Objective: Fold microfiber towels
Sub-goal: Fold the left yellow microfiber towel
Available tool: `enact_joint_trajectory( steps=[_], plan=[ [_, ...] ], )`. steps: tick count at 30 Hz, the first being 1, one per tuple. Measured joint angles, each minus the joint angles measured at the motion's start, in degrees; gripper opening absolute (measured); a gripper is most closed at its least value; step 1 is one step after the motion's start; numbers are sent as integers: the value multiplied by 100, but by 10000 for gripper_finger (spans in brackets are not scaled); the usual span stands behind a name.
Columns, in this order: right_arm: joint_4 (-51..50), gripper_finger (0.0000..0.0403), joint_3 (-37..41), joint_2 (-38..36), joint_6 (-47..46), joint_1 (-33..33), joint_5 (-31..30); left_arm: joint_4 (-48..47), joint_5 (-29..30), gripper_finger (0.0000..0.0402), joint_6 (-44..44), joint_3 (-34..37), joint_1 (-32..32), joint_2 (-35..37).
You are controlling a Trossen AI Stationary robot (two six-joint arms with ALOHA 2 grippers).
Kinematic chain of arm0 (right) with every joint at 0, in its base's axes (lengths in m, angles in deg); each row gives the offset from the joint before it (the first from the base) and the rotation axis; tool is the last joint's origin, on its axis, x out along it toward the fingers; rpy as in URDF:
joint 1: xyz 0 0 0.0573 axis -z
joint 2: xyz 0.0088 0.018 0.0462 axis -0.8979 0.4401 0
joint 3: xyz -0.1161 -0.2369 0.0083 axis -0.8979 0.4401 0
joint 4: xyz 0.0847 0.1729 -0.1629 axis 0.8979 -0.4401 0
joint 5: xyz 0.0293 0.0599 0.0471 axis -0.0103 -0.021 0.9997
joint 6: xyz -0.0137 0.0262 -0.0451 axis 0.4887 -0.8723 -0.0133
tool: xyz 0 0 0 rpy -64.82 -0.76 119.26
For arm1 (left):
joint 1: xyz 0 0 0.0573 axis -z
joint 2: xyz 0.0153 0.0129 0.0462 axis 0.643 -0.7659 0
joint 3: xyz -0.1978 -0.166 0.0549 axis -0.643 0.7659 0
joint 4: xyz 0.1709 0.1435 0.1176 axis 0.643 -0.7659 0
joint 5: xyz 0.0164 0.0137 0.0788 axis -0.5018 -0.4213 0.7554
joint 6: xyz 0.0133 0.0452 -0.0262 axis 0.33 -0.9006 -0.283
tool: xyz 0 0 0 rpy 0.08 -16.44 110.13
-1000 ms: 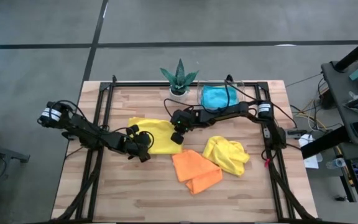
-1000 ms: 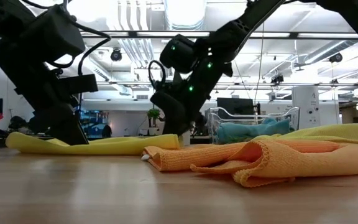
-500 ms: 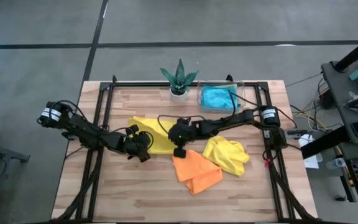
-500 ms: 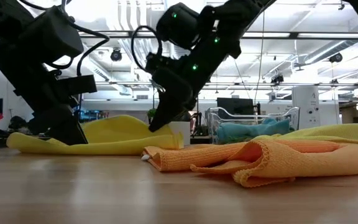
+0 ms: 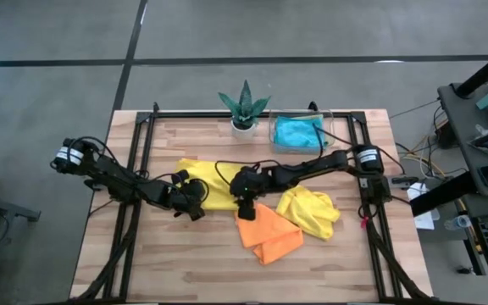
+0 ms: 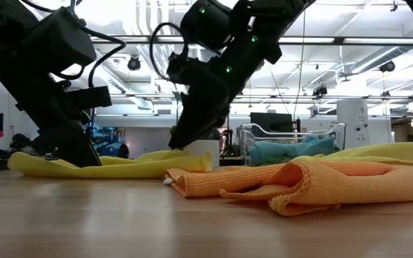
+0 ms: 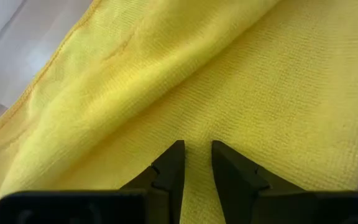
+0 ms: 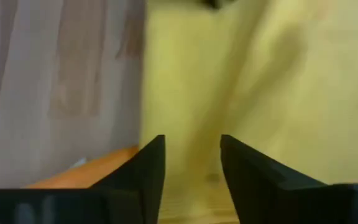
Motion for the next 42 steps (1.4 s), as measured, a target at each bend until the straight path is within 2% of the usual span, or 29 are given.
enact_joint_trajectory(
  steps=[5, 8, 14, 17, 20, 22, 24, 32, 34, 36, 38, 42],
  plan=[
    [-131, 171, 0, -226, 100, 80, -229, 2, -2, 67, -2, 0, 0, 0],
    [-285, 175, 8, -238, 107, 218, -446, 8, -4, 67, -2, 0, 0, 0],
    [-250, 174, 51, -124, 42, 714, -429, 17, -5, 67, -2, 2, 0, -2],
    [-178, 165, 57, -28, -168, 857, 60, 27, -9, 67, -2, 2, 0, -2],
    [86, 150, 60, 88, -297, 882, 891, 38, -11, 67, -2, 2, 0, -2],
    [311, 136, 62, 157, -321, 783, 1539, 46, -11, 67, 2, 4, 0, -2],
    [420, 124, 70, 172, -369, 591, 1775, 55, -11, 67, 4, 7, 0, -2],
    [316, 98, 72, -90, -383, 235, 1437, 164, -31, 67, 7, 9, 0, -9],
    [198, 99, 63, -269, -360, 251, 1088, 165, -31, 67, 7, 9, 0, -9],
    [4, 102, 59, -370, -312, 281, 480, 167, -30, 67, 9, 9, 0, -9],
    [-144, 109, 63, -381, -244, 355, 152, 167, -28, 67, 9, 9, 0, -9],
    [19, 139, 95, -320, -285, 458, 246, 167, -28, 67, 11, 9, 0, -9]
  ],
)
